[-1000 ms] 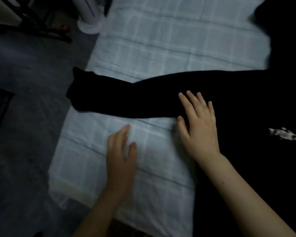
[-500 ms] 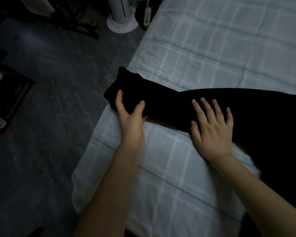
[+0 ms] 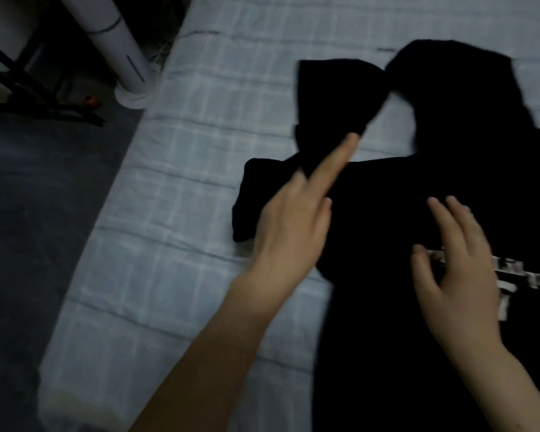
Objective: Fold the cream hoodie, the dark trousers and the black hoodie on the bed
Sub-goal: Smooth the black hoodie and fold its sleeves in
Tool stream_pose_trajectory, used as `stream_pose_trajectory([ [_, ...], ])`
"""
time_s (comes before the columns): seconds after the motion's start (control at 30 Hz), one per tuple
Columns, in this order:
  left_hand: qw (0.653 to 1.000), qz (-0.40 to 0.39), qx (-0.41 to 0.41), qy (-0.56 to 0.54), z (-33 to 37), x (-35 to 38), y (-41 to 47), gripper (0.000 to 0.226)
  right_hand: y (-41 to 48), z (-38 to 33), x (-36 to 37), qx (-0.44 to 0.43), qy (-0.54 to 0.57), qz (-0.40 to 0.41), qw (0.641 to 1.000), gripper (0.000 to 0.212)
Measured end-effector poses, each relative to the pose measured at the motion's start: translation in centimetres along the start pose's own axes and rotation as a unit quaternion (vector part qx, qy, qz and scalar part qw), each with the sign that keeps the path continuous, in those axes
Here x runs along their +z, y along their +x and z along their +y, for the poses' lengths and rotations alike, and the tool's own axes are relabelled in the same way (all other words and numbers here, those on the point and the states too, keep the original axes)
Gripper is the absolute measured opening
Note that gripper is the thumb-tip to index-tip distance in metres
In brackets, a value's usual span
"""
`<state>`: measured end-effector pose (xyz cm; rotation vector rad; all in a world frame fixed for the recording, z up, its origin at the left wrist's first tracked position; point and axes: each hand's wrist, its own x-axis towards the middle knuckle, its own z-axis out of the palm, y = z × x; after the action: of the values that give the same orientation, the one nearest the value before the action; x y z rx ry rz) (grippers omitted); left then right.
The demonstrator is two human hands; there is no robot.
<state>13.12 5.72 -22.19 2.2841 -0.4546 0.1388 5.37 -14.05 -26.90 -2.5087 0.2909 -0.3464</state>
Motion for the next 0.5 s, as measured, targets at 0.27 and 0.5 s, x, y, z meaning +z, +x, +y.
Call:
stream_pose_trajectory([
  [0.27, 0.962, -0.195, 0.151, 0.115, 13.5, 19.7, -0.1, 0.086, -1.9, 15.3, -13.5, 0.114, -0.033, 0.089, 0.989, 0.055],
  [0.5, 0.907, -0.321, 0.194, 0.191, 15.1, 27.4, -3.4, 0.064, -2.8, 22.0, -16.2, 0.152, 0.013, 0.057, 0.987, 0.054],
])
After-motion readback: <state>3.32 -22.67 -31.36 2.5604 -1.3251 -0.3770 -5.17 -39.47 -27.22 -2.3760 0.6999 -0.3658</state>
